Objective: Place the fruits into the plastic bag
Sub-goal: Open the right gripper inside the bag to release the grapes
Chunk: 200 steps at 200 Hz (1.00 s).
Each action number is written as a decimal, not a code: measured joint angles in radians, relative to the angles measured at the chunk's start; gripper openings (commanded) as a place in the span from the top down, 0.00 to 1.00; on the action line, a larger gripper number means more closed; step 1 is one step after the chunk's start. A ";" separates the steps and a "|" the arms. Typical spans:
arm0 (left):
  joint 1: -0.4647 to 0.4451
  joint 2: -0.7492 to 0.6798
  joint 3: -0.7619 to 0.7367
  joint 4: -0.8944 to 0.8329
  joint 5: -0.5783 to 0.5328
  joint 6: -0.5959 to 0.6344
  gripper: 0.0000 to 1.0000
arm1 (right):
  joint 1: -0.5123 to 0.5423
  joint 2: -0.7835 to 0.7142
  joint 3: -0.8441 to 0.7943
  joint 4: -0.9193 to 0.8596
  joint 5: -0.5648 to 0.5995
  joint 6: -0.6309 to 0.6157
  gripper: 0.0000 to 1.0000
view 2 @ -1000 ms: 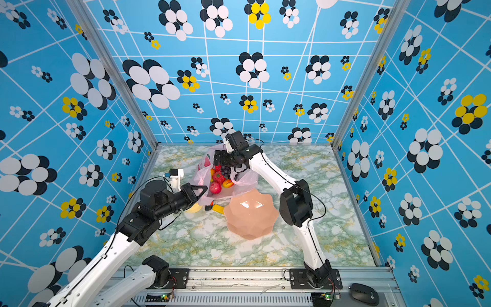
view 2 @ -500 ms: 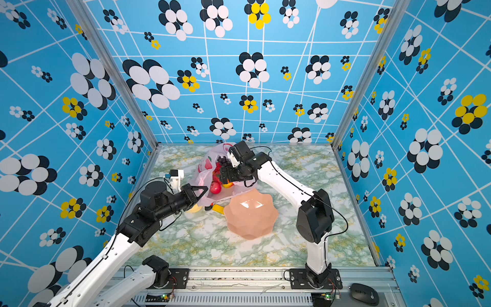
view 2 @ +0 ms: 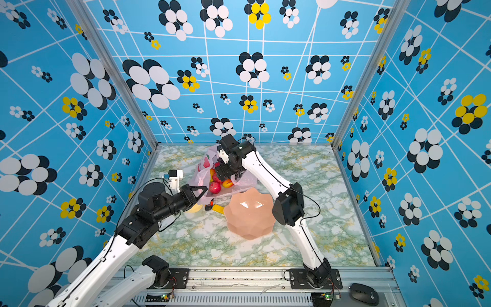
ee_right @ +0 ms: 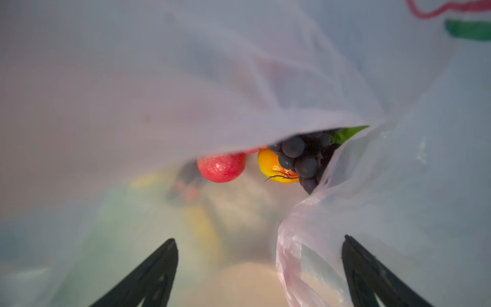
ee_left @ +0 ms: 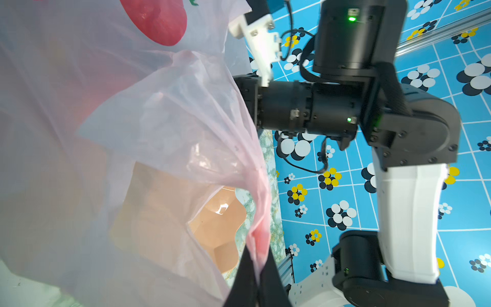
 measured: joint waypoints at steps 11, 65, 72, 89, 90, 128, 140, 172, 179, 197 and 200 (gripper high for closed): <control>0.000 -0.006 0.000 -0.005 -0.002 0.000 1.00 | 0.000 0.058 0.066 -0.050 0.002 -0.003 0.03; 0.000 -0.017 0.000 -0.034 -0.014 0.018 1.00 | 0.003 0.093 0.085 -0.179 0.024 -0.002 0.03; 0.000 -0.016 0.000 -0.034 -0.014 0.018 1.00 | 0.005 0.083 0.059 -0.183 0.027 -0.002 0.03; 0.000 -0.013 0.000 -0.032 -0.014 0.018 1.00 | 0.008 0.061 0.004 -0.188 0.027 -0.003 0.04; 0.000 -0.013 0.000 -0.032 -0.014 0.018 1.00 | 0.008 0.059 0.000 -0.188 0.027 -0.003 0.04; 0.000 -0.005 0.000 -0.032 -0.014 0.018 1.00 | 0.016 0.035 -0.079 -0.209 0.063 -0.002 0.08; 0.000 -0.009 0.000 -0.033 -0.014 0.018 1.00 | 0.020 0.018 -0.119 -0.200 0.095 0.001 0.12; 0.000 -0.026 0.000 -0.034 -0.018 0.018 1.00 | 0.027 -0.052 -0.242 -0.125 0.187 0.006 0.30; 0.000 -0.027 0.000 -0.034 -0.018 0.018 1.00 | 0.029 -0.058 -0.252 -0.102 0.211 0.005 0.36; 0.000 -0.030 0.000 -0.036 -0.018 0.018 1.00 | 0.028 -0.058 -0.253 -0.057 0.246 0.000 0.54; 0.000 -0.031 0.000 -0.037 -0.018 0.018 1.00 | 0.028 -0.058 -0.253 -0.049 0.249 0.004 0.58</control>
